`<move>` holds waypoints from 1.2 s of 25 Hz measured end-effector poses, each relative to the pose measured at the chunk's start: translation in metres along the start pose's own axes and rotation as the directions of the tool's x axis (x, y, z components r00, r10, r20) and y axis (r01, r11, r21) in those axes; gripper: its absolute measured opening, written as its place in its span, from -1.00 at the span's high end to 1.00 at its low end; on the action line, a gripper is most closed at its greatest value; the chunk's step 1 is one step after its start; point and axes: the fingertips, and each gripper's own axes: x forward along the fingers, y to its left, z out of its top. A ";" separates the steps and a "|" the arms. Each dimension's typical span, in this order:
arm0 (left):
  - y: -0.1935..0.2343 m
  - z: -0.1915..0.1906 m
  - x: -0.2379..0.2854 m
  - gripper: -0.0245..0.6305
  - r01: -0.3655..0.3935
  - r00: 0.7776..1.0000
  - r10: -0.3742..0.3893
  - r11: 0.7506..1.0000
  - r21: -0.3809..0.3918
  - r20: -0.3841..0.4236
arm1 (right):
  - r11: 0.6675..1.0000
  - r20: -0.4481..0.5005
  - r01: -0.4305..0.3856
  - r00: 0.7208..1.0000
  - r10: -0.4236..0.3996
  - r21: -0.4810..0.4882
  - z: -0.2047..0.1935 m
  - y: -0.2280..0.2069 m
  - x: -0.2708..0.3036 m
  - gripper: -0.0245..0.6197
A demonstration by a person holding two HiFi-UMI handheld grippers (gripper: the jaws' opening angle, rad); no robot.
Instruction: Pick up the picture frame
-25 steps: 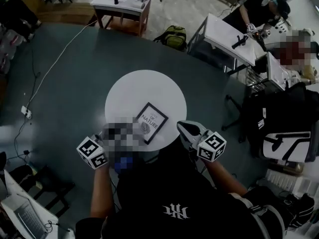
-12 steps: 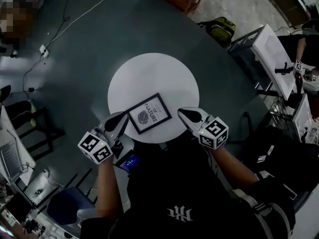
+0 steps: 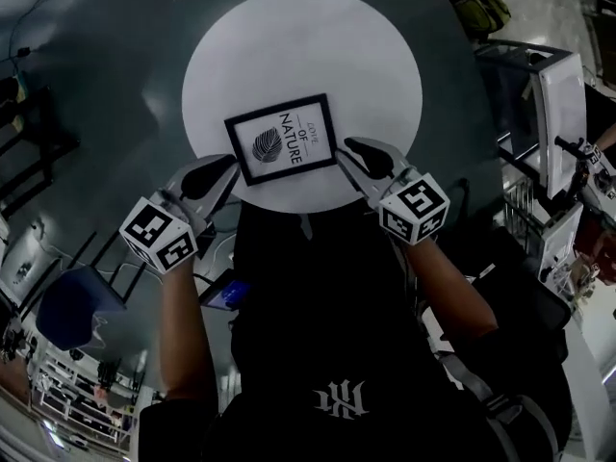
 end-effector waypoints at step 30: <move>0.075 -0.108 0.043 0.47 -0.303 0.926 0.285 0.952 -0.038 -0.246 | 0.969 -0.199 0.187 0.956 -0.218 -0.164 -0.063 -0.034 0.056 0.49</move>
